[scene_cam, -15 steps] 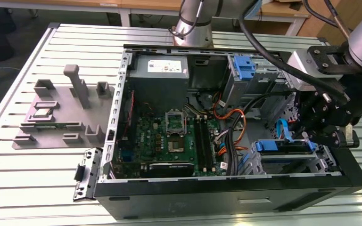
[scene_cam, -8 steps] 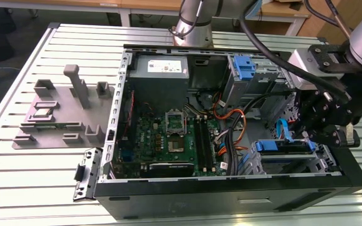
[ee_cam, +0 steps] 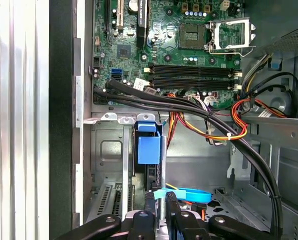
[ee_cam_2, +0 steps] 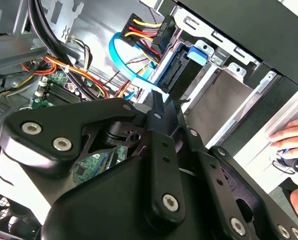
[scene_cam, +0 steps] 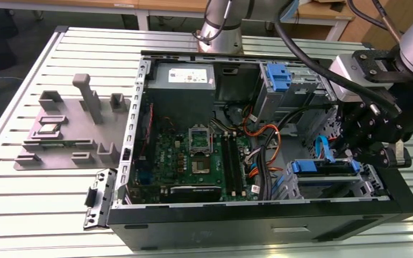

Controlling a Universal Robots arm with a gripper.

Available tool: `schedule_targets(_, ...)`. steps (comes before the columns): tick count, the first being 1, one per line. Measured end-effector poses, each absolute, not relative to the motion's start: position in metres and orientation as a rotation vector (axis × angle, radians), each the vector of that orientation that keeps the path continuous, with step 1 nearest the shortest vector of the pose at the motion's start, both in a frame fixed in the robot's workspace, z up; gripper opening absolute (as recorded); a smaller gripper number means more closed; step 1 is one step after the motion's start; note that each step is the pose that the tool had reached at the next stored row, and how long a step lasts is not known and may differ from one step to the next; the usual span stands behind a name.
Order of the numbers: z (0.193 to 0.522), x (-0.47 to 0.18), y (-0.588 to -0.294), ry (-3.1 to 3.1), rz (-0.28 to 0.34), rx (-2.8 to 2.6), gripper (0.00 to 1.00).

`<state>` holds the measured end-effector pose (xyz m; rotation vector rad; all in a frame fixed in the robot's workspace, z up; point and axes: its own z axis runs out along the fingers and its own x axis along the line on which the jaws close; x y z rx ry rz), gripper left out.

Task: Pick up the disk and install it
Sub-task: 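Insert the second disk wire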

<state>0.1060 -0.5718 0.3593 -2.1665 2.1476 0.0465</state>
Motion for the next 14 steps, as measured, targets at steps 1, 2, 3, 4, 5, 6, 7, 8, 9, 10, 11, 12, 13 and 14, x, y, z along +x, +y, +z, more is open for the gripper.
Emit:
schedule_targets(1, 0.3593, 0.1065, -0.5717, 2.147, 0.047, -2.167, 0.24)
schedule_targets(2, 0.3593, 0.1069, -0.5717, 2.148, 0.047, -2.166, 0.24)
schedule_targets(3, 0.3592, 0.1074, -0.5716, 2.148, 0.047, -2.166, 0.24)
schedule_targets(4, 0.3592, 0.1080, -0.5715, 2.148, 0.047, -2.166, 0.24)
schedule_targets(5, 0.3593, 0.1086, -0.5714, 2.148, 0.046, -2.166, 0.24)
schedule_targets(6, 0.3593, 0.1093, -0.5712, 2.148, 0.046, -2.166, 0.24)
schedule_targets(7, 0.3593, 0.1097, -0.5708, 2.148, 0.047, -2.166, 0.24)
schedule_targets(8, 0.3593, 0.1100, -0.5702, 2.148, 0.046, -2.166, 0.24)
schedule_targets(9, 0.3593, 0.1103, -0.5694, 2.148, 0.046, -2.166, 0.24)
schedule_targets(10, 0.3593, 0.1106, -0.5686, 2.148, 0.046, -2.166, 0.24)
schedule_targets(11, 0.3592, 0.1111, -0.5679, 2.148, 0.047, -2.166, 0.24)
schedule_targets(12, 0.3592, 0.1116, -0.5673, 2.148, 0.047, -2.166, 0.24)
schedule_targets(13, 0.3592, 0.1121, -0.5670, 2.148, 0.047, -2.166, 0.24)
schedule_targets(14, 0.3592, 0.1128, -0.5668, 2.148, 0.047, -2.166, 0.24)
